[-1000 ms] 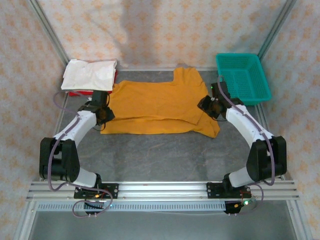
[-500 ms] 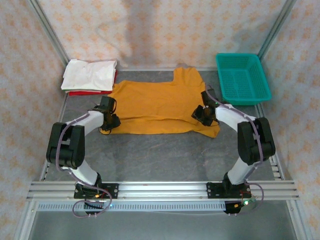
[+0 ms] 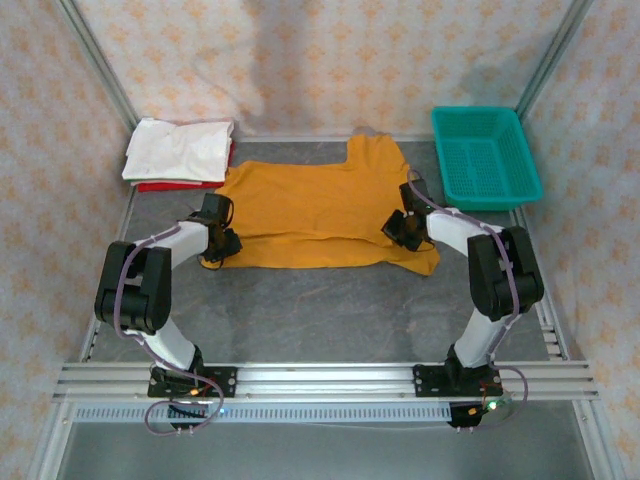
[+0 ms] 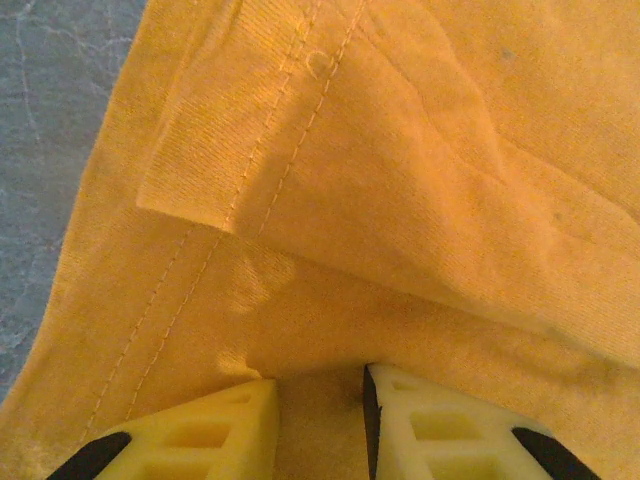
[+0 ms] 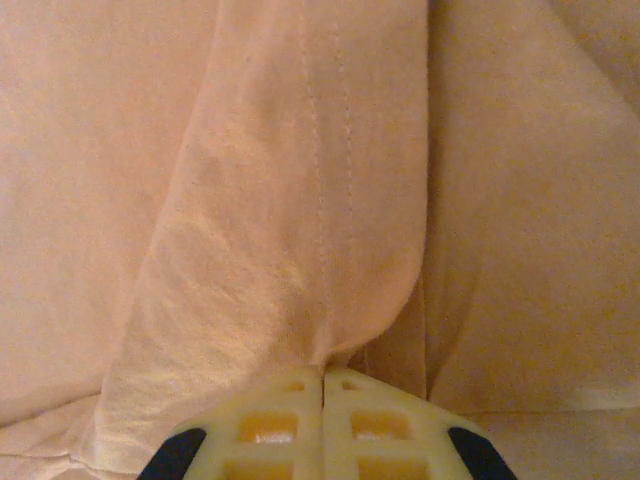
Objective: Fold and stack the t-shirts
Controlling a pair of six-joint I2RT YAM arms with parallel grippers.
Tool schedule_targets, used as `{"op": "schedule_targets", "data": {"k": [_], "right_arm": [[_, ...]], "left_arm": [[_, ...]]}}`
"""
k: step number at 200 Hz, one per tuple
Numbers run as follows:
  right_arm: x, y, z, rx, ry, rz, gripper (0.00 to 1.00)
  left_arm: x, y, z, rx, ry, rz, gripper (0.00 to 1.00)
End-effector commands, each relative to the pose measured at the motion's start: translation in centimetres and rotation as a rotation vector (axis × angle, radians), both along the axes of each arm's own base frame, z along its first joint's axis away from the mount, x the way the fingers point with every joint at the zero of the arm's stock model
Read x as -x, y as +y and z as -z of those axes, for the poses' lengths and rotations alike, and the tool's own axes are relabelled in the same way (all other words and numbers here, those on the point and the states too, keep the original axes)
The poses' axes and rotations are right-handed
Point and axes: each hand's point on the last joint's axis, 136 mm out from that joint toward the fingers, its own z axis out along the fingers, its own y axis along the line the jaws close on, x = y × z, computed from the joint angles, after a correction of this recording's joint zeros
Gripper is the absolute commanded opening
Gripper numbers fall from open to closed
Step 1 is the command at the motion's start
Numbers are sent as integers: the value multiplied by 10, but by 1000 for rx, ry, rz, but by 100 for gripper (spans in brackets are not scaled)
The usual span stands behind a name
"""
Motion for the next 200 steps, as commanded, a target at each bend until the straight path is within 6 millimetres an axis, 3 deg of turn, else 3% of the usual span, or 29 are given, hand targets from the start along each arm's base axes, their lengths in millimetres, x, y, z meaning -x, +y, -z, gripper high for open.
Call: {"op": "schedule_targets", "data": {"k": [1, 48, 95, 110, 132, 152, 169, 200], "right_arm": [[-21, 0, -18, 18, -63, 9, 0], [-58, 0, -37, 64, -107, 19, 0], [-109, 2, -42, 98, -145, 20, 0], [-124, 3, -46, 93, -137, 7, 30], [-137, 2, -64, 107, -168, -7, 37], [-133, 2, -86, 110, -205, -25, 42], [-117, 8, -98, 78, -225, -61, 43], [-72, 5, -88, 47, -206, -39, 42]], "left_arm": [[5, 7, 1, -38, 4, -19, 29], [-8, 13, -17, -60, -37, -33, 29], [-33, 36, -38, -110, -79, -64, 29], [-44, 45, -45, -127, -93, -77, 29], [-53, 53, -58, -156, -102, -81, 29], [-52, 51, -68, -142, -134, -78, 29], [-44, 43, -70, -109, -143, -66, 29], [-26, 30, -54, -68, -101, -38, 29]]}}
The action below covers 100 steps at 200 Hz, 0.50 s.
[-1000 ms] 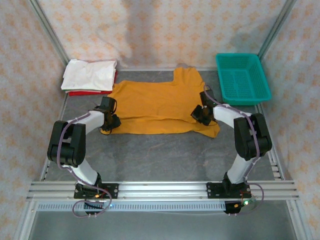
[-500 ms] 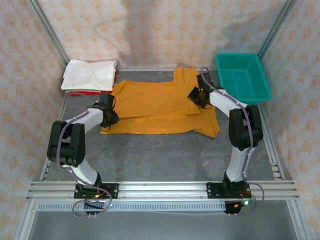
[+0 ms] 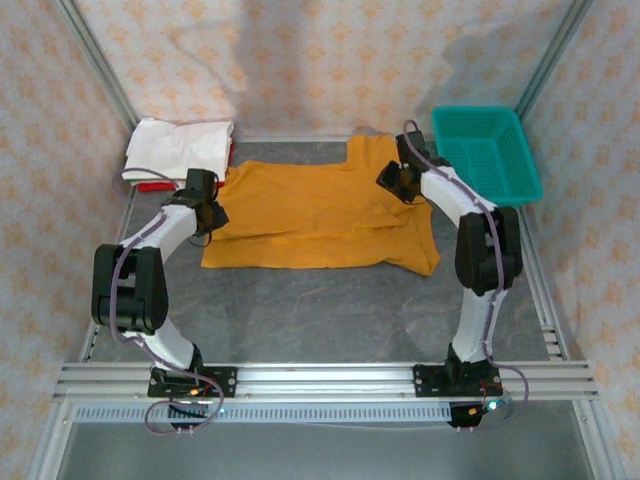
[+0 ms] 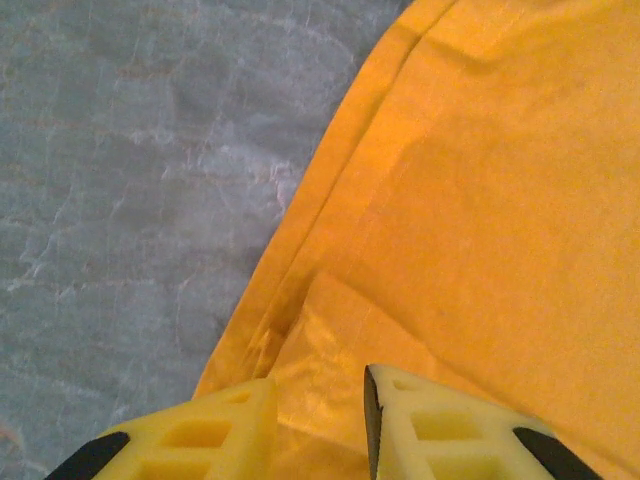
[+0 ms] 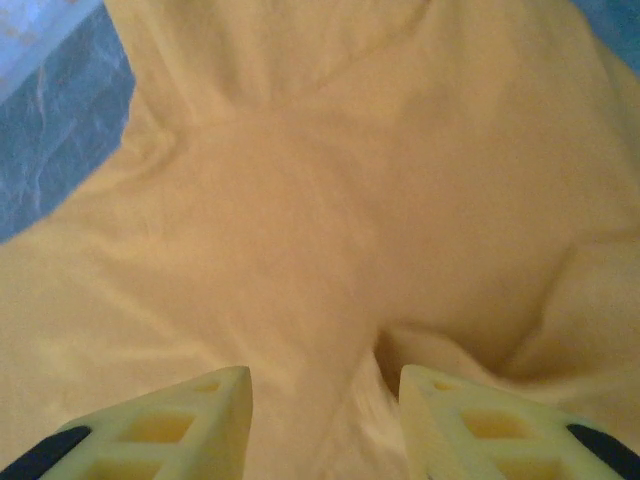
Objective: Fold and stack the t-shirts
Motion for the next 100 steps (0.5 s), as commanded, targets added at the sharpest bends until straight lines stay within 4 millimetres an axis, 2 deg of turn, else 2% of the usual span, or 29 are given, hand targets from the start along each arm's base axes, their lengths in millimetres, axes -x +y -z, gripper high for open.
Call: {"op": "schedule_targets", "data": {"k": [1, 17, 36, 72, 100], "right_arm": [[33, -3, -12, -19, -15, 3, 42], [49, -17, 0, -9, 2, 46, 43], [53, -27, 15, -6, 31, 58, 43], [45, -23, 42, -15, 99, 48, 43], [31, -17, 54, -32, 104, 47, 40]], "left_arm": [[20, -11, 8, 22, 48, 39, 29], [26, -15, 15, 30, 68, 49, 29], [27, -22, 19, 41, 76, 68, 29], [19, -35, 13, 52, 59, 98, 29], [19, -39, 13, 58, 52, 102, 29]]}}
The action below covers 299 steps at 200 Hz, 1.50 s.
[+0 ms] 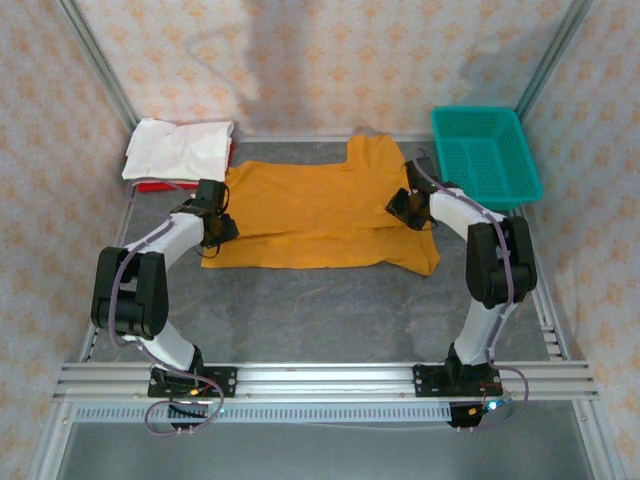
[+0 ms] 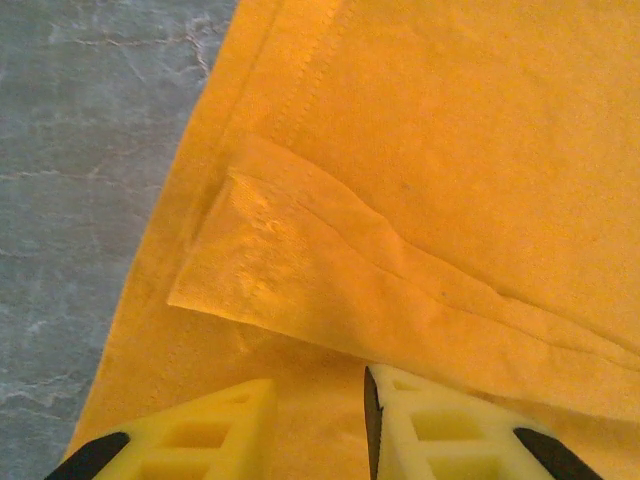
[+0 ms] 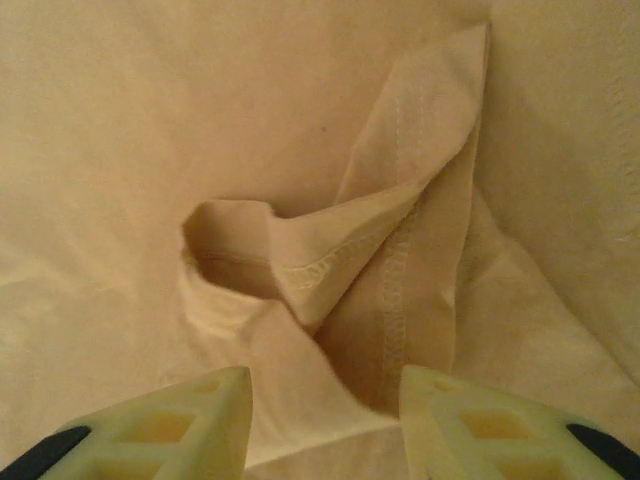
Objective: Fold and stack the t-shirts
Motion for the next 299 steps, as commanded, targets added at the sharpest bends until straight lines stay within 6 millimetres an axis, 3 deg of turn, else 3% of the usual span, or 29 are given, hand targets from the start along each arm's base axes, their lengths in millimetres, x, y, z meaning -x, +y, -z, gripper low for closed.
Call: {"op": "schedule_targets", "data": {"k": [1, 24, 61, 79, 137, 177, 206, 228, 255, 277, 299], "right_arm": [[-21, 7, -1, -24, -35, 4, 40], [-30, 10, 5, -27, -31, 3, 34], [-40, 11, 3, -28, -52, 6, 6], [-46, 8, -5, -10, -75, 11, 3], [-71, 15, -16, 7, -88, -38, 4], [-86, 34, -13, -10, -34, -153, 38], [-93, 32, -33, 14, -66, -165, 43], [-87, 30, -52, -2, -100, -159, 43], [-69, 8, -61, -24, -160, -48, 43], [-52, 0, -51, -59, -162, -6, 40], [-42, 8, -29, -105, -94, -20, 36]], "left_arm": [[-3, -4, -7, 2, -14, 10, 29], [1, -4, -6, 0, -7, 12, 29], [6, -1, -8, -14, -13, 8, 29], [5, -2, -7, -11, -12, 7, 29], [2, -3, 0, -4, -2, 10, 29], [3, -2, 6, -15, 19, 17, 29], [4, -1, 5, -20, 11, 10, 30], [4, -1, 4, -19, 7, 11, 30], [4, -1, 2, -23, 5, 12, 30], [3, -2, 3, -19, 8, 16, 30], [2, -2, 5, -15, 11, 18, 30]]}}
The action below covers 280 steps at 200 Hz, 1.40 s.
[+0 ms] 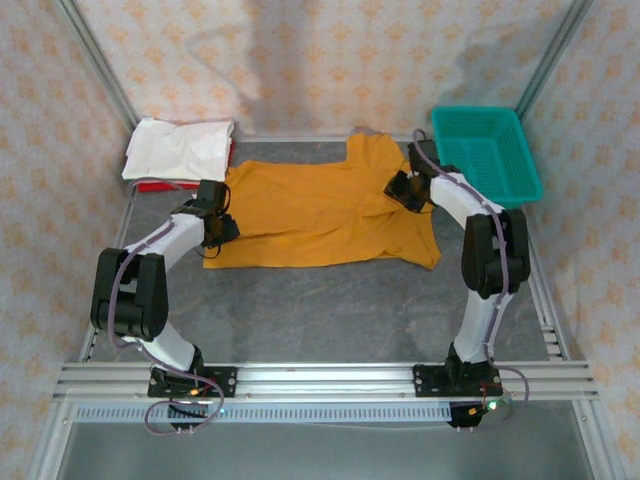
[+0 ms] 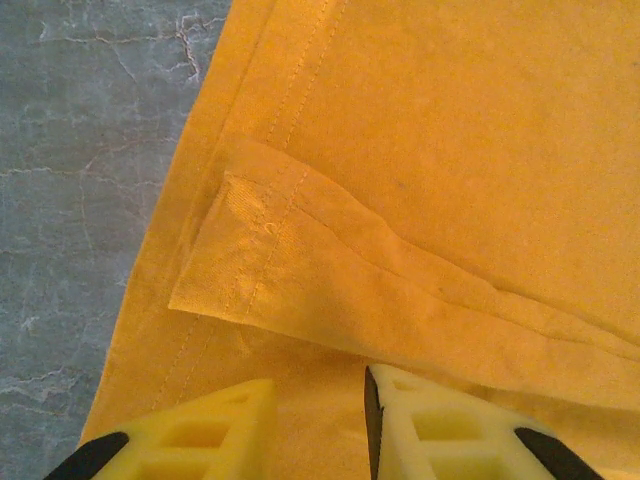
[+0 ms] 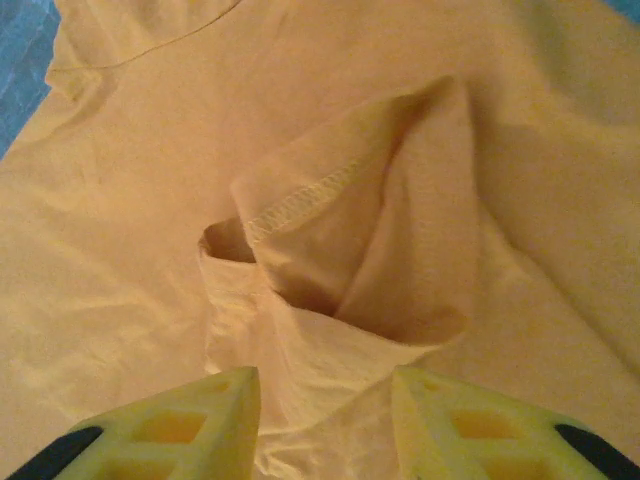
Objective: Fold and stack the t-shirts
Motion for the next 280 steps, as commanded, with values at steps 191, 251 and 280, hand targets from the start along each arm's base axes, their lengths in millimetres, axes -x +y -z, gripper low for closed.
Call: {"op": "schedule_targets", "data": {"k": [191, 251, 280], "right_arm": [[-80, 32, 20, -151, -122, 54, 0], [-55, 21, -7, -119, -137, 81, 21], [-21, 17, -1, -124, -90, 82, 22]], "left_arm": [[4, 1, 11, -19, 24, 5, 30], [6, 2, 4, -26, 14, 7, 30], [6, 0, -1, -11, -2, 15, 30]]}}
